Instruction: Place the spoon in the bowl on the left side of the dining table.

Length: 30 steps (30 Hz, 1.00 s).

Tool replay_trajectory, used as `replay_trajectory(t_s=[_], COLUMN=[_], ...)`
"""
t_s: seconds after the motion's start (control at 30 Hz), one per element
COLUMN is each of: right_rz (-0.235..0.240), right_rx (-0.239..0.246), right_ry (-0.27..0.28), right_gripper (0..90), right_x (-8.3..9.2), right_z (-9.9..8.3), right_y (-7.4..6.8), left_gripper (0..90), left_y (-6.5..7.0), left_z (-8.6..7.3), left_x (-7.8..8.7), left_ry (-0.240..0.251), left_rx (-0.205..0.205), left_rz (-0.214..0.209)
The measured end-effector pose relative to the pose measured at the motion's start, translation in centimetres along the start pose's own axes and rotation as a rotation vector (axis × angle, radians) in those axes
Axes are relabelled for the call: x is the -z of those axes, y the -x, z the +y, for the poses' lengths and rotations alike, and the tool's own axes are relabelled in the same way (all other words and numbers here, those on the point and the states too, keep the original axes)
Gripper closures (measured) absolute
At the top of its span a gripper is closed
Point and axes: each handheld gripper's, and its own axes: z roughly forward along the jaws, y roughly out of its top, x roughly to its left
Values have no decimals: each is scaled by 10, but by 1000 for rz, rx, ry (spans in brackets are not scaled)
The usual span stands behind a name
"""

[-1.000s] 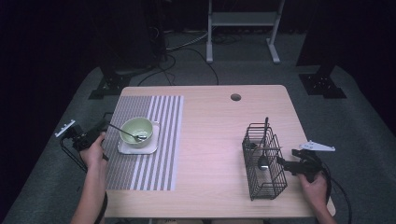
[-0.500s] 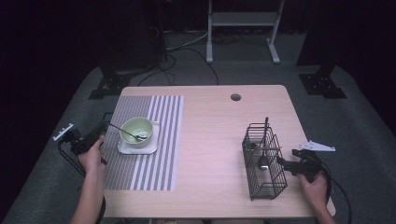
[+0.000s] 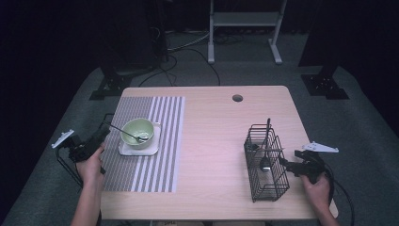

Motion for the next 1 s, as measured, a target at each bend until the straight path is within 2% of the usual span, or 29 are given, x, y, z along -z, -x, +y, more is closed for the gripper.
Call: replay_trajectory(t_s=[0.3, 0.7, 1.0], right_rz=[-4, -4, -3], right_rx=[3, 4, 4], right_ry=[4, 2, 1], right_gripper=[160, 161, 160], right_x=[0, 0, 0], right_z=[0, 0, 0], right_y=[0, 0, 0], left_gripper=[515, 427, 348], left_y=[8, 15, 20], left_z=[-6, -11, -13], left_x=[5, 9, 9], left_ry=[-19, -40, -78], left_rx=[-27, -42, -58], left_rz=[-29, -32, -40])
